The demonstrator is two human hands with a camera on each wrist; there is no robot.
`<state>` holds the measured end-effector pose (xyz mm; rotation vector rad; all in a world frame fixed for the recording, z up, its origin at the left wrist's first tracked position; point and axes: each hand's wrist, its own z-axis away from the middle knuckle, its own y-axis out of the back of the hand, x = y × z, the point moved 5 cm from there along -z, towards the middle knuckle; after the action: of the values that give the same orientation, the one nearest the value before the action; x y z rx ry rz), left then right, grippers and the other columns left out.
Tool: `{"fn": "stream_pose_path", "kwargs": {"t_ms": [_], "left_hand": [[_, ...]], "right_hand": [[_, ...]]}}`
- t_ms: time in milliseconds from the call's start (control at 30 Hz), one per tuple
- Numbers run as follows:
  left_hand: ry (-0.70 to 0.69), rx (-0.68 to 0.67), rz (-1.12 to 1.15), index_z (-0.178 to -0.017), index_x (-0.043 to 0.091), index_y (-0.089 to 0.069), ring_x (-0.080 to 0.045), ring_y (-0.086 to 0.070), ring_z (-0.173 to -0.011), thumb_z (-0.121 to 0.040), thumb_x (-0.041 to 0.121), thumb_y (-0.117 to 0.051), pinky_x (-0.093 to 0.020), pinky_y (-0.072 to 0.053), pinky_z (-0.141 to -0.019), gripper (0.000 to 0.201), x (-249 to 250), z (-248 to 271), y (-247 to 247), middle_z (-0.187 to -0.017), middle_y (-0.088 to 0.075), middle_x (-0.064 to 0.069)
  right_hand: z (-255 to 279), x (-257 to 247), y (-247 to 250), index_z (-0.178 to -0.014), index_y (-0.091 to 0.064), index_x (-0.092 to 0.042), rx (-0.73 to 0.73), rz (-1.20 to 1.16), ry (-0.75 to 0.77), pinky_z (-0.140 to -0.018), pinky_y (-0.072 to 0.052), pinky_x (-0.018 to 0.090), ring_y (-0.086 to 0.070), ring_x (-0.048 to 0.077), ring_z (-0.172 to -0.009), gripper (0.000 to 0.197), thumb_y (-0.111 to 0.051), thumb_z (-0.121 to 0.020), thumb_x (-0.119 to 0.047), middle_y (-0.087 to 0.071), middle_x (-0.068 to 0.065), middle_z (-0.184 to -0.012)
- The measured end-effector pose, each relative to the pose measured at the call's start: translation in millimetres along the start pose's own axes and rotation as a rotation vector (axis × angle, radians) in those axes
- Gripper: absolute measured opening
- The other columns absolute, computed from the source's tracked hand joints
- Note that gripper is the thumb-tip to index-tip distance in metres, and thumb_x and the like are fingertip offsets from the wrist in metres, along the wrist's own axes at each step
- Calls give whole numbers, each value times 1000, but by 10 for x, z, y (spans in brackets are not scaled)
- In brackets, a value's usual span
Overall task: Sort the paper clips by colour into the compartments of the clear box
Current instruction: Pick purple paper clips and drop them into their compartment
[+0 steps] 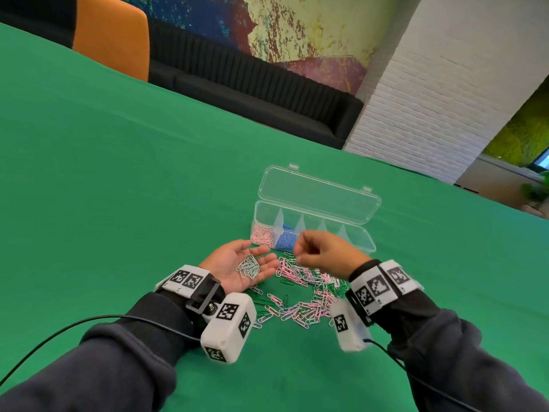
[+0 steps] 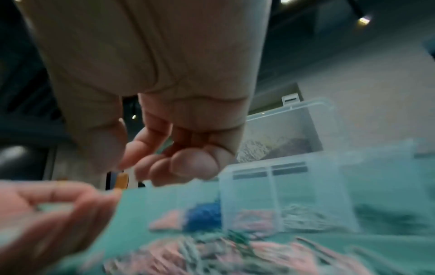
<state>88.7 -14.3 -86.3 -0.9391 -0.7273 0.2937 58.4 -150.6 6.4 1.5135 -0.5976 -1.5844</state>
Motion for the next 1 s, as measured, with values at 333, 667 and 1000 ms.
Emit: {"fn": "stream_pose_path", "kwargs": {"t_ms": [333,667,1000], "left_hand": [[14,-51,18,-94,-5,-57,-28,-69,-60,-102,25,-27,-31,-58,-50,43,-54,56,-64,-77,-66,-22],[27,-58,-13,-94,-4,-58,-28,-69,-62,-102,26,-28,-32,-58,-52,43,-104,47,-78,-77,-66,-22],[23,-30,-8,-94,-6,-58,-32,-69,-64,-101,26,-28,-37,-57,-54,44,-111,12,-52,-79,-67,-24]], "right_hand": [[362,488,-397,-73,-52,-30,-268,342,-106,-59,-40,13,-45,1,-58,26,-66,-80,-9,-50,-12,-66],[128,358,-346,-69,-47,-24,-144,401,-13,-61,-42,12,-44,2,-62,24,-58,-86,-10,-50,-10,-70],[-70,167,102,-87,-59,-18,139,96,-68,-77,-50,33,-54,14,-74,4,-63,-87,-17,-60,2,-84]]}}
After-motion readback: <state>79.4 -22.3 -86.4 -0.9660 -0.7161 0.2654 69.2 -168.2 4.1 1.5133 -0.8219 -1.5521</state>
